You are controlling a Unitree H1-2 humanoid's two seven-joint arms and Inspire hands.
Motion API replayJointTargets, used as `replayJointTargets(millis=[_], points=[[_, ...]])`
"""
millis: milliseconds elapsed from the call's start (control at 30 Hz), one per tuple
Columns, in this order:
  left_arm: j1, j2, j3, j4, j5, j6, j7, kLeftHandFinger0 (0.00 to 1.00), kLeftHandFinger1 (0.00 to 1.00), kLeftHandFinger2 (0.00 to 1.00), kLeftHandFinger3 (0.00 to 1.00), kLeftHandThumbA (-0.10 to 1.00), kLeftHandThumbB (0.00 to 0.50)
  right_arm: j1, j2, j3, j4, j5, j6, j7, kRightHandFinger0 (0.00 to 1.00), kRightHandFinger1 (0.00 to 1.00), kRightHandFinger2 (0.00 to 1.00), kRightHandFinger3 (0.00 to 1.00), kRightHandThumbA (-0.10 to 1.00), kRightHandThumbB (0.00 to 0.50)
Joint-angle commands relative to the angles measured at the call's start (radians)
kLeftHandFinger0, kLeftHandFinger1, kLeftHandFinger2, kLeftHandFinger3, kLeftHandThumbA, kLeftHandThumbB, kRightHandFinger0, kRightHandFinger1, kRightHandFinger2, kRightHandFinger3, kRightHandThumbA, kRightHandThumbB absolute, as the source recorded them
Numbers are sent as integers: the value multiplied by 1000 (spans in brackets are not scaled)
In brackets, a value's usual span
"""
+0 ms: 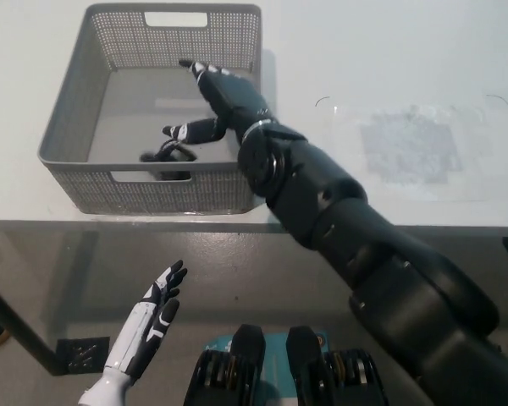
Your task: Use the right hand to pick up a webcam and put it into a container on the left side
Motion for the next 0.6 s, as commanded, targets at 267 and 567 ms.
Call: replayJointTargets(millis=[267, 567], points=[[-21, 14, -2, -23, 20, -1, -6, 1000, 1000, 1000, 1000, 1000, 162, -89, -112, -183, -396, 112, -91, 19, 1000, 1000, 1000, 1000, 1000, 370], [-24, 19, -1, -18, 27, 11, -7, 1000, 1000, 1000, 1000, 1000, 151, 40, -224, -306, -979, 167, 45, 96, 1000, 1000, 1000, 1000, 1000, 348]])
